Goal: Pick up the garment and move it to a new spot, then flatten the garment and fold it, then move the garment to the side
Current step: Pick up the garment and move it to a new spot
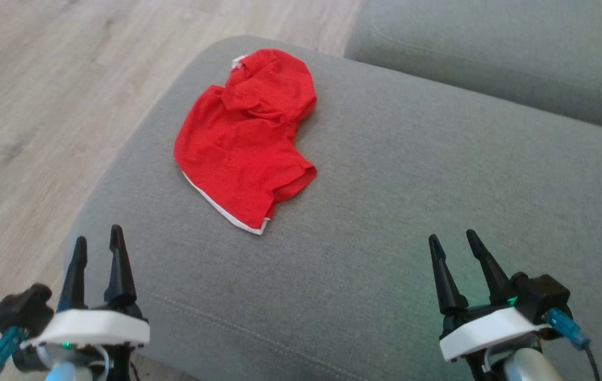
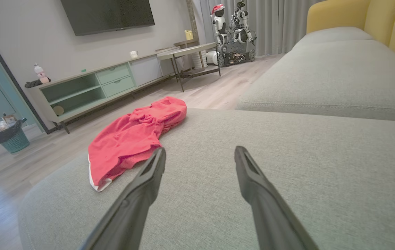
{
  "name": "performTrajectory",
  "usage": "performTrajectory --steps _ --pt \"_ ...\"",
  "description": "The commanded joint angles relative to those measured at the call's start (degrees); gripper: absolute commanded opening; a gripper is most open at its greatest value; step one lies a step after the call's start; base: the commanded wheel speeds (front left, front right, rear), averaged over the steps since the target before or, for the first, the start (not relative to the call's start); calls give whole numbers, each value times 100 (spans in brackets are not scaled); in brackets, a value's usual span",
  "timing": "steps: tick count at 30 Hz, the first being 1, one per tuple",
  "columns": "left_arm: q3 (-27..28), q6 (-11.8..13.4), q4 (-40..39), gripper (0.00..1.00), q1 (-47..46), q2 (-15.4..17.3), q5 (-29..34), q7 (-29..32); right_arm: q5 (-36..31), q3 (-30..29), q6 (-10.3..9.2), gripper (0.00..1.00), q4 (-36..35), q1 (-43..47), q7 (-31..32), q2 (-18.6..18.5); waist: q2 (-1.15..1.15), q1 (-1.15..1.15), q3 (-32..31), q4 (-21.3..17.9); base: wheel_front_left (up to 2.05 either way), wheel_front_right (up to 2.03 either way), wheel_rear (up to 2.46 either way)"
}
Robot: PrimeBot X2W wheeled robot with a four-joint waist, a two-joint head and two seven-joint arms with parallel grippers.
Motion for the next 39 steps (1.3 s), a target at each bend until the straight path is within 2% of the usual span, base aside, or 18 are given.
performTrajectory --steps 1,5,9,18,29,37,38,39 --pt "224 -7 -92 100 -442 27 86 -69 -69 90 -4 100 -220 -260 -26 -25 0 0 111 -111 0 0 0" --pt "328 -50 413 100 -832 65 230 -69 -203 -27 -4 100 -350 -340 60 -25 0 0 351 -326 0 0 0" --pt "260 -96 1062 100 -1422 281 288 130 -356 -164 -4 100 -520 -427 165 -25 0 0 636 -559 0 0 0" --pt "-60 -278 2391 100 -2807 876 298 1272 -640 -403 -4 100 -986 -642 380 -25 0 0 1264 -1094 0 0 0" --pt "-514 -404 3709 100 -4032 1529 243 2186 -751 -507 -4 100 -1354 -804 485 -25 0 0 1814 -1595 0 0 0" --pt "-956 -419 4274 100 -4438 1699 65 2646 -754 -542 -4 100 -1420 -866 473 -25 0 0 1965 -1765 0 0 0" --pt "-1025 -420 4319 90 -4463 1701 -12 2738 -752 -548 -4 100 -1418 -873 467 -25 0 0 1974 -1778 0 0 0" --pt "-1082 -420 4356 38 -4485 1710 -96 2818 -747 -555 -4 100 -1416 -880 459 -25 0 0 1979 -1788 0 0 0"
